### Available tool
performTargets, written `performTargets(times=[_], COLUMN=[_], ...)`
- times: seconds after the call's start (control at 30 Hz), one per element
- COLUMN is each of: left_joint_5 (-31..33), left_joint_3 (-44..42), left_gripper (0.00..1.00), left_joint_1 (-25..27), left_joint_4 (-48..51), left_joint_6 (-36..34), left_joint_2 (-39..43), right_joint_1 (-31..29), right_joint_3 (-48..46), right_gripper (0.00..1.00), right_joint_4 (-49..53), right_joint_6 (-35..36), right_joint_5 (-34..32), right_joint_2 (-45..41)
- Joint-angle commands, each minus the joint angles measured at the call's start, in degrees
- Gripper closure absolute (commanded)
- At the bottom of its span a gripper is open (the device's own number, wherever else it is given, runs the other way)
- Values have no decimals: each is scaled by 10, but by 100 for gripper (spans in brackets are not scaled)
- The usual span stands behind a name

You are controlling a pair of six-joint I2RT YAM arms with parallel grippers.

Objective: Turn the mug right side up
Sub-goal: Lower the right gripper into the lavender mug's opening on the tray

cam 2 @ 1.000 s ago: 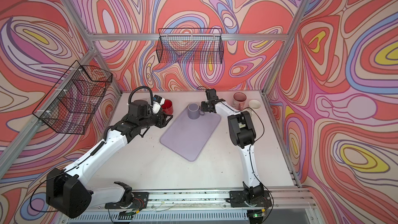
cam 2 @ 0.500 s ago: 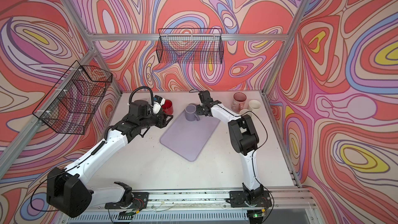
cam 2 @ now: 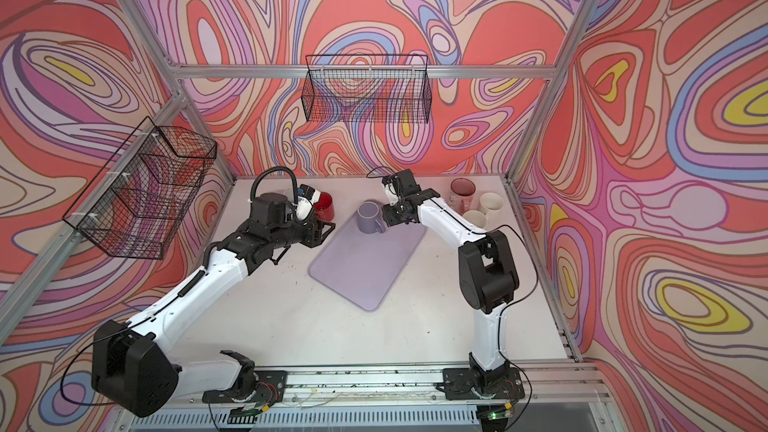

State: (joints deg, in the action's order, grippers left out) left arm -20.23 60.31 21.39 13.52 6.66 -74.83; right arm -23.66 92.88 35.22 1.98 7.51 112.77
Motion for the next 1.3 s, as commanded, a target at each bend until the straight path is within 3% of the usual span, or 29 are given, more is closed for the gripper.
performTargets(times=[0.0, 0.33, 0.93, 1.27], left_joint_5=[-10, -21, -16, -15], left_joint_3=[-3, -8, -10, -10], left_gripper=[46, 46, 46, 46], left_joint_1=[3, 3, 3, 3], left_joint_4=[-6, -17, -20, -18], left_joint_6=[-5, 0, -1, -2], left_joint_2=[-4, 8, 6, 6], right_joint_1=[-1, -25, -33, -34], right_joint_3=[-7, 66, 100, 98], right_gripper=[49, 47, 55, 71], right_joint_4=[10, 41, -1, -20], right_joint_6=[35, 64, 55, 47], right_joint_5=[45, 6, -22, -19], right_joint_2=[14, 92, 171, 176])
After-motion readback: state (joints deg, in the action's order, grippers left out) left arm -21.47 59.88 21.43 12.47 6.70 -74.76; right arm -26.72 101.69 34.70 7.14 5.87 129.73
